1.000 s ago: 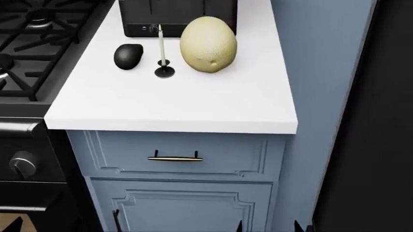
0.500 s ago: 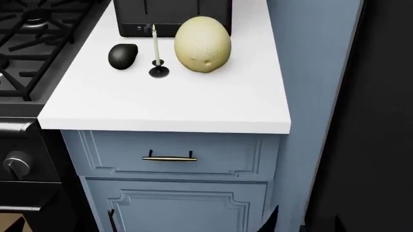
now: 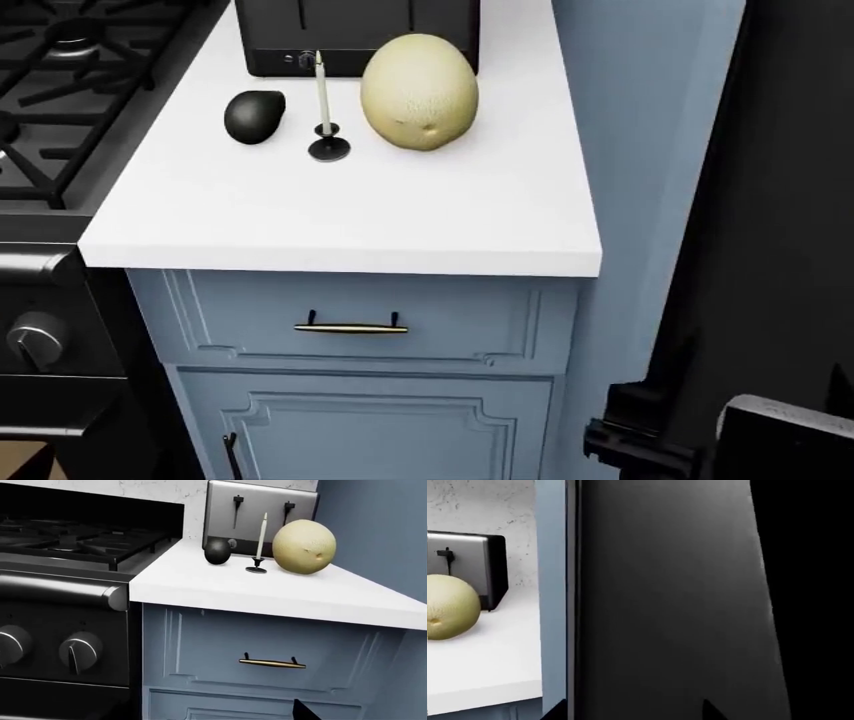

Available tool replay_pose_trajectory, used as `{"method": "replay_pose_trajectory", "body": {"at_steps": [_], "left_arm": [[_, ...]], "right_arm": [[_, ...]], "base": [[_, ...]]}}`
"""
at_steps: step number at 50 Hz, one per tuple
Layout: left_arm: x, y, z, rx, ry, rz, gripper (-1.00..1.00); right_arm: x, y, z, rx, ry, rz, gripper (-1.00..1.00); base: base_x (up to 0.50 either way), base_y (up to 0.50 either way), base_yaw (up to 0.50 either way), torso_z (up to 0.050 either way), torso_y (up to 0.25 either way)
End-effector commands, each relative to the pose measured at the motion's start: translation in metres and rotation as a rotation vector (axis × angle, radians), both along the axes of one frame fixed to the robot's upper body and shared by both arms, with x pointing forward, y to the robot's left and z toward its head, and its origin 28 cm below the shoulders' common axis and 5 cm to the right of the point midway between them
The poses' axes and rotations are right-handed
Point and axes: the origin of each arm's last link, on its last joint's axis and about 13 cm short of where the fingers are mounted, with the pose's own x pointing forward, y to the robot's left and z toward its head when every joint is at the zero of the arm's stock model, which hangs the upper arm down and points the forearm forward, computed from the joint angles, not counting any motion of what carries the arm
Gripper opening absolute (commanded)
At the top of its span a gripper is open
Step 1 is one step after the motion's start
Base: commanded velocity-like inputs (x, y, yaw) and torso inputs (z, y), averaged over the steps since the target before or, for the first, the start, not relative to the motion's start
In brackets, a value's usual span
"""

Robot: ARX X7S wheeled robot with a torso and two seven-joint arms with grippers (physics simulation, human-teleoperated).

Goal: Close the fridge doors

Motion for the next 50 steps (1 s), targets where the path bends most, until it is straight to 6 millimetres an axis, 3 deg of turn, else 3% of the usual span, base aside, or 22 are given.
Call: {"method": "replay_pose_trajectory", "body": {"at_steps": [1,8,35,46,50], "left_arm": [[0.001,0.000,-0.001,-0.004,-0.001,0.003,1.00],[0.002,0.000,-0.002,-0.009,-0.003,0.006,1.00],[0.007,-0.001,-0.006,-0.016,-0.008,0.012,1.00],[0.007,-0.002,-0.007,-0.012,-0.006,0.008,1.00],[0.007,-0.001,-0.007,-0.014,-0.006,0.008,1.00]], "right_arm": [[0.017,-0.027,0.035,-0.086,-0.107,-0.158,1.00],[0.038,-0.041,0.055,-0.114,-0.137,-0.202,1.00],[0.082,-0.074,0.107,-0.192,-0.203,-0.288,1.00],[0.088,-0.082,0.124,-0.227,-0.229,-0.323,1.00],[0.066,-0.067,0.102,-0.198,-0.220,-0.275,1.00]], "base": [[0.00,0.00,0.00,0.000,0.010],[0.00,0.00,0.00,0.001,0.000],[0.00,0.00,0.00,0.001,0.000],[0.02,0.00,0.00,0.003,0.000],[0.02,-0.01,0.01,0.005,0.000]]}}
